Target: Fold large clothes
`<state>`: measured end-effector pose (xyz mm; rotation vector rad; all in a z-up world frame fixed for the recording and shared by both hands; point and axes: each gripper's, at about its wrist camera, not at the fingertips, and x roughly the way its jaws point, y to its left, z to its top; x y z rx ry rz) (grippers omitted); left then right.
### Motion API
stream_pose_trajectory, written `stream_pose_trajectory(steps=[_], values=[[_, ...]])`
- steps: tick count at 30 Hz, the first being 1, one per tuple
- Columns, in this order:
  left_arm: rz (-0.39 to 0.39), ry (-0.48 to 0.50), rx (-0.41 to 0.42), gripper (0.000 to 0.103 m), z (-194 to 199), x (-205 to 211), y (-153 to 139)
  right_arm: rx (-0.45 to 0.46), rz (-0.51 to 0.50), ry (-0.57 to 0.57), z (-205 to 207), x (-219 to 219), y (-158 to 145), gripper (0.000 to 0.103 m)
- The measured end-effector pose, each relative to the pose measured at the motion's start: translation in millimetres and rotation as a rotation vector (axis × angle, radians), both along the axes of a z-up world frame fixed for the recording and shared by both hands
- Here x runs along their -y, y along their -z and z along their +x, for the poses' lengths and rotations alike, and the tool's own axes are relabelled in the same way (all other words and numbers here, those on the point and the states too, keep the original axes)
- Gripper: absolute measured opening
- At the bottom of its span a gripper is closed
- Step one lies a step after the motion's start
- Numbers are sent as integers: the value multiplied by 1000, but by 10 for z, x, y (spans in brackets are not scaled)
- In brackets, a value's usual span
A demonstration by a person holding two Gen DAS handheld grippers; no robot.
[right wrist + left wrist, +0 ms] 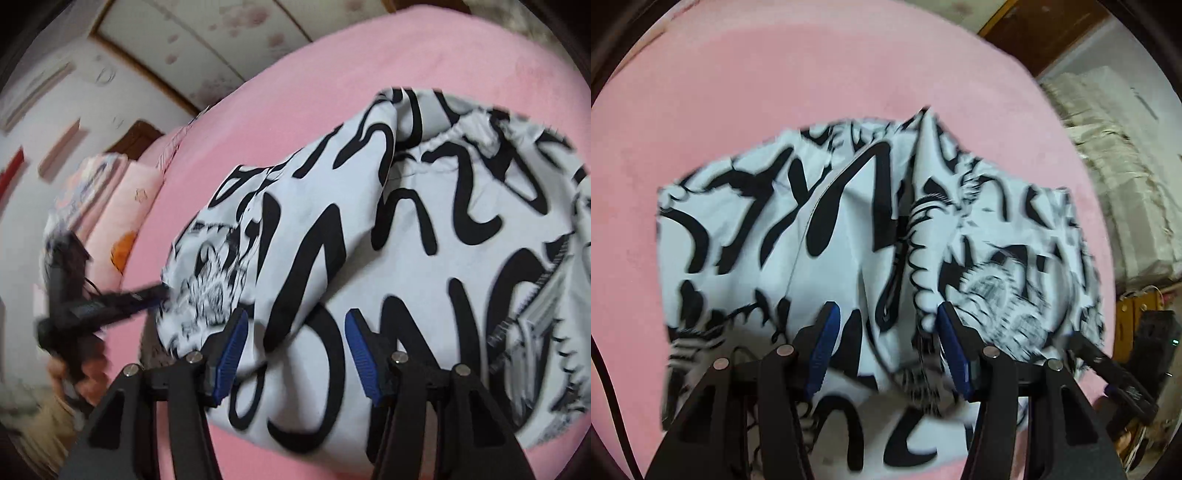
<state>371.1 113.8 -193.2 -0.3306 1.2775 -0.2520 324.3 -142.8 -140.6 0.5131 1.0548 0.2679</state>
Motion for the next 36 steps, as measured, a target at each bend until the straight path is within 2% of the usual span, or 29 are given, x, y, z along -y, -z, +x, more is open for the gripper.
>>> stream_pose_trajectory(steps=[1,2,3,4,5,6,8,12,13,16,18,19,21,22,24,26,28,30,31,33,34,36], values=[[-4,-2,-19,53,39,29,77,-8,20,8,45,4,27,55],[-11,1,-33,43,63,65,124,-14,39,17,98,-1,60,55],[-34,11,-38,27,72,97,151,-13,55,17,144,-22,83,55],[-78,30,-43,8,70,141,149,2,54,2,182,-66,84,47],[-70,29,-35,7,55,169,118,18,46,-21,205,-119,74,14],[-55,30,-19,6,34,204,78,23,28,-48,230,-172,64,3],[-87,41,3,5,-40,265,-19,39,-28,-64,253,-210,-24,3],[-157,52,-5,5,-216,378,-52,93,23,-2,148,86,-283,3],[-144,66,-15,5,-276,445,23,88,23,9,110,184,-290,3],[-31,102,-3,7,-385,599,329,11,-75,-3,69,223,-39,7],[-21,109,31,8,-433,605,399,-81,-157,-21,22,159,288,9],[-13,112,58,9,-472,603,359,-81,-166,-20,-5,138,331,11],[27,111,74,18,-526,602,264,-52,-191,-14,-78,93,258,19],[77,111,87,25,-552,609,167,-51,-209,-11,-90,73,206,22],[125,108,133,31,-626,606,-51,-26,-286,6,-133,15,12,26],[124,90,212,47,-707,607,-320,50,-360,13,-183,-88,-235,26],[92,49,290,52,-747,596,-535,110,-425,24,-195,-196,-391,27],[50,27,334,52,-724,613,-604,189,-471,29,-160,-376,-513,27],[25,25,325,52,-663,657,-566,207,-476,23,-135,-444,-531,27],[5,20,283,45,-562,819,-422,215,-488,22,-34,-570,-470,27],[6,20,252,37,-541,911,-269,208,-478,20,4,-611,-409,27],[34,21,198,34,-521,1016,-28,187,-465,15,55,-669,-224,27]])
